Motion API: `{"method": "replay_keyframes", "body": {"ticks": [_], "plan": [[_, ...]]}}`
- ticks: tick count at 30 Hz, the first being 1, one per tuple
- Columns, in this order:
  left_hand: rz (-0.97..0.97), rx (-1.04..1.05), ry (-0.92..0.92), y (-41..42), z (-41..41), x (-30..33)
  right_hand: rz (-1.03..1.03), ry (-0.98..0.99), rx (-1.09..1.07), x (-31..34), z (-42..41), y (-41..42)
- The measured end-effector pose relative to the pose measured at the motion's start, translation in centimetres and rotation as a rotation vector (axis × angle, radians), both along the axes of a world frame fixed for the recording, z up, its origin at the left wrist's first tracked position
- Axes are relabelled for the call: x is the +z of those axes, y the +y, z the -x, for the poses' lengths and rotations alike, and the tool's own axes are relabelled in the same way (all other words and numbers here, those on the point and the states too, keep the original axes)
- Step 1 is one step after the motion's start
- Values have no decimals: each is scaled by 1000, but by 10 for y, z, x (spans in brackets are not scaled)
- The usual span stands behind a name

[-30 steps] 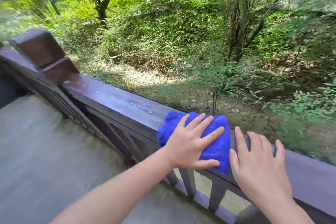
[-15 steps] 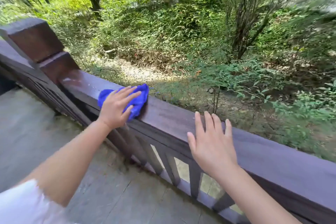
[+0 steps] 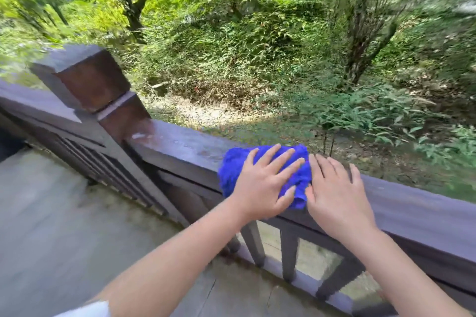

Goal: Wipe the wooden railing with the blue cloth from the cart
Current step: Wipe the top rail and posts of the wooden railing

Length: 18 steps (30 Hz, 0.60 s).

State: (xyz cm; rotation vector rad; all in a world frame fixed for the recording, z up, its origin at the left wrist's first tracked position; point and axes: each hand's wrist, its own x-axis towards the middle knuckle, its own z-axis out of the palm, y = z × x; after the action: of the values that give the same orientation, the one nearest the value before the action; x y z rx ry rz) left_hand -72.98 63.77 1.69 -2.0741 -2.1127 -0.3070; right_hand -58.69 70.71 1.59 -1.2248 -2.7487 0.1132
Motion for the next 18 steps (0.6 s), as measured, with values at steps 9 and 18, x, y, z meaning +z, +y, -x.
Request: {"method": "replay_keyframes", "body": {"ticks": [9,18], "plan": [[-75,-37,41,-15,80,-9,2,-42,33,10,66,-18],[-59,-29,96,-40,168,-6,72,-99,47,13,92,-20]]}}
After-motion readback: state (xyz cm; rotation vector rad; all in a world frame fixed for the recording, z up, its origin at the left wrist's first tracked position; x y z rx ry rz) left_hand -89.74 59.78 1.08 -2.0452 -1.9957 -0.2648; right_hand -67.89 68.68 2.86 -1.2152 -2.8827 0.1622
